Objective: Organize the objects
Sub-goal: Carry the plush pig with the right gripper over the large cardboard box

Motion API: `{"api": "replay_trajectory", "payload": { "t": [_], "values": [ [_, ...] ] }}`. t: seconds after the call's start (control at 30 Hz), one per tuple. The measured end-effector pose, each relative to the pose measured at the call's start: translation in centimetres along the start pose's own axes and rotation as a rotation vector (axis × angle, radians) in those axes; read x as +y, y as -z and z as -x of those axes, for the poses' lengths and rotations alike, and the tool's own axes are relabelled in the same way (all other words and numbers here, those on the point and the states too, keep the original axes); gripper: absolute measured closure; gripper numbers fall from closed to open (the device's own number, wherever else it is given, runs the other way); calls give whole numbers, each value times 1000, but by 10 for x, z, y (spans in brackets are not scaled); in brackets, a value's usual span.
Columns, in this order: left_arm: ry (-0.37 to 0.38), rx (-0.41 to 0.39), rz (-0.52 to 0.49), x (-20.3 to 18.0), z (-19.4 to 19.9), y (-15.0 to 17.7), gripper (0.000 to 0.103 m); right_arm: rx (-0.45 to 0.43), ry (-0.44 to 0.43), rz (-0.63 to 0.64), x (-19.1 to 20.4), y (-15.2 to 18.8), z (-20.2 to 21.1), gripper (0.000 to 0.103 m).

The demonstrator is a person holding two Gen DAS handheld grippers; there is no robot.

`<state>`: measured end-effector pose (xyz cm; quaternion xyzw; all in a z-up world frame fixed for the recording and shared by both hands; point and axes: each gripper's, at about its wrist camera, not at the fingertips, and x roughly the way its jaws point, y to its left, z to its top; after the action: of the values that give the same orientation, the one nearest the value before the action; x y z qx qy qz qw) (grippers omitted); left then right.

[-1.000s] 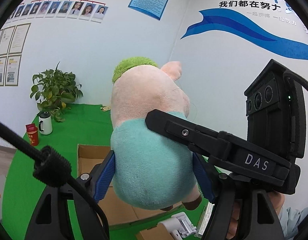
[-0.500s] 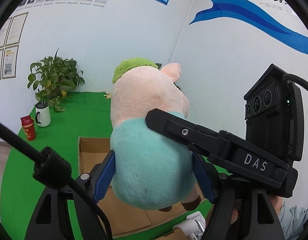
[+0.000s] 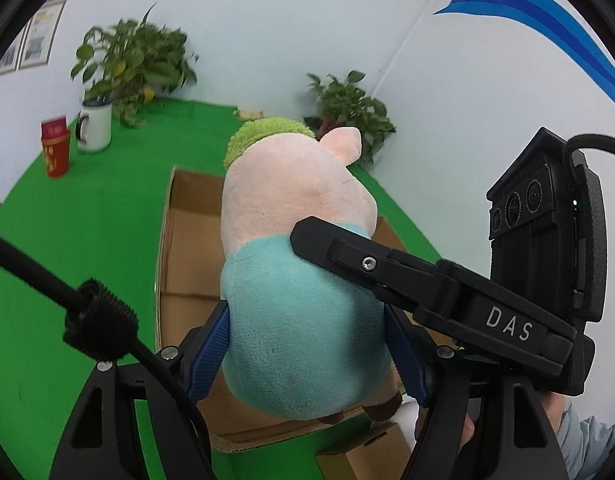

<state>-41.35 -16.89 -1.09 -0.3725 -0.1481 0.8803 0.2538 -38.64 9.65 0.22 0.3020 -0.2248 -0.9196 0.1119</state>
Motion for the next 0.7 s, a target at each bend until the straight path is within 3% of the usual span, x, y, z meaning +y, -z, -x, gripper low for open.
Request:
{"api": "replay_trajectory", "payload": {
  "t": [0.2,0.43,0.7],
  "values": [
    [-3,54,61,35,-32,27,32,87,28,-36,-12,13,-23,36],
    [-47,110,116,58,-38,49,32,166,12,-85,-18,25,-50,36],
    [-97,129,81,58,-30,63,37,213,61,-156,-41,36,-67,37]
  ]
}}
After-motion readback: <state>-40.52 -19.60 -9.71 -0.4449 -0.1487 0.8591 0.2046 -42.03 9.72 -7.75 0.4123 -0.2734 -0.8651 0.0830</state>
